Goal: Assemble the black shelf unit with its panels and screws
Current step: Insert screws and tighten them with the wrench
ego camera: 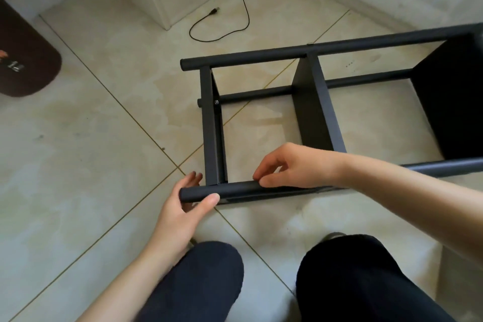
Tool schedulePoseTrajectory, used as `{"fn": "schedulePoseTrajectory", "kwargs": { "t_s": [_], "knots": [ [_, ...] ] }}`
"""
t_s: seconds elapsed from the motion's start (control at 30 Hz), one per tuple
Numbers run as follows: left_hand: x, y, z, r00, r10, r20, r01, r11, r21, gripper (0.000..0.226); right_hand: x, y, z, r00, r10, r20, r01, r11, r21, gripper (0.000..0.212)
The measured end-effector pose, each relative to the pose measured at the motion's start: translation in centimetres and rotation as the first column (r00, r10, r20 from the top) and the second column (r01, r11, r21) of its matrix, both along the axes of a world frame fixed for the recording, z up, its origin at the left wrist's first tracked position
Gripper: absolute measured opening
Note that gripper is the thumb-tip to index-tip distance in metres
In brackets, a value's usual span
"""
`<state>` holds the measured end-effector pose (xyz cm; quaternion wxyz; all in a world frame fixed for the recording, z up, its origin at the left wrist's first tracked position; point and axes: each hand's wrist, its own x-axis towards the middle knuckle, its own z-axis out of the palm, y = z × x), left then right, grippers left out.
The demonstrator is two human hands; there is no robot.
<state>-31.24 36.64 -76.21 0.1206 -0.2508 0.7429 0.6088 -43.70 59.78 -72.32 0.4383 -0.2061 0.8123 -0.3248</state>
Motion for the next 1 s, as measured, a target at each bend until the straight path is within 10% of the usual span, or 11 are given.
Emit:
{"fn": "schedulePoseTrajectory", "kwargs": {
  "t_s": [0.17,1.0],
  "knots": [
    [0.3,2.1,0.2,0.966,0.195,0.171,-0.243,0.912,0.33,0.066,1.2,0.6,-0.2,0.99,0.02,-0.142,-0.01,0.997,0.073,0.026],
    [-3.1,5.7,1.7,0.916,0.398,0.042,-0.393,0.875,0.284,0.061,1.7,3.4,2.3,0.93,-0.015,-0.368,0.042,0.997,0.065,0.024]
  ]
}}
